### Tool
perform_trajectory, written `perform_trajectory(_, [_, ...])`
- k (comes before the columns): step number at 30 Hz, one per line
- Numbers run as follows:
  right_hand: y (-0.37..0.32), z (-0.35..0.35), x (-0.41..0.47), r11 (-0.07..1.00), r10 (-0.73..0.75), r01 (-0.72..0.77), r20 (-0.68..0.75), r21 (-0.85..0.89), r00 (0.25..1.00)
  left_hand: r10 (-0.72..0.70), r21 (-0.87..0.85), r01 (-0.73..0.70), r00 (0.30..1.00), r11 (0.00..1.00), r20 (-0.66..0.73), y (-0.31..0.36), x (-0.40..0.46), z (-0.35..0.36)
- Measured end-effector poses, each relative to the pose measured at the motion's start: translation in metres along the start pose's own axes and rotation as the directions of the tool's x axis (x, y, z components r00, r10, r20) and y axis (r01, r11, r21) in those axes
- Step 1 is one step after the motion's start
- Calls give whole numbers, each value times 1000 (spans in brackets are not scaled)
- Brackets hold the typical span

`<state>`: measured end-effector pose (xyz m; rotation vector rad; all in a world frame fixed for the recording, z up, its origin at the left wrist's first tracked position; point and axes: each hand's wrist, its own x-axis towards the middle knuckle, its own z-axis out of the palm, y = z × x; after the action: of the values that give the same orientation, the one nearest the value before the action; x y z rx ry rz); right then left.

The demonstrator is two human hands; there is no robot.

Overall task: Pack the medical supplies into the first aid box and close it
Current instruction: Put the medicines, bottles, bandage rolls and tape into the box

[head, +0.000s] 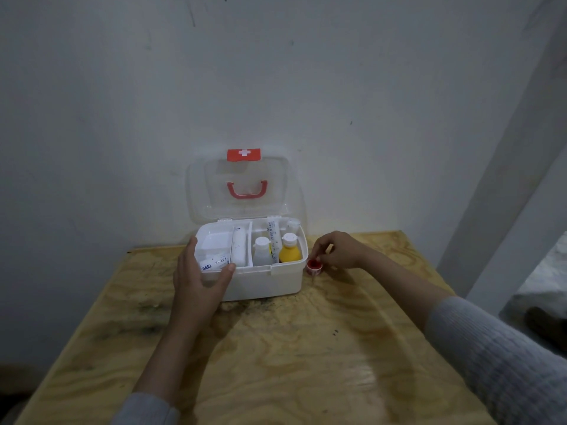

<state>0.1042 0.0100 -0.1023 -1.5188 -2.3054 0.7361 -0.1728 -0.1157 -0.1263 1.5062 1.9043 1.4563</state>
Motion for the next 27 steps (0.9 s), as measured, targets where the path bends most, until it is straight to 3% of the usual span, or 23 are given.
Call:
perform_trajectory(7, [-2, -1, -12, 999, 18, -13, 103, -52, 994, 0, 13, 0, 1000, 1000, -2, -3, 1, 0])
perform_trajectory(15, [-8, -12, -28, 998, -59, 58, -76, -19, 995, -3, 6, 3, 1000, 1000, -6, -4, 1, 1])
perform_trajectory(21, [-54, -51, -36, 985, -157, 170, -256, 30, 954, 11, 0, -11, 1000, 1000, -10, -5, 2, 2])
perform_trajectory(27, [-134, -40, -19, 957, -256, 280, -233, 73, 938, -7, -11, 7, 1000, 1000, 3, -3, 1, 2])
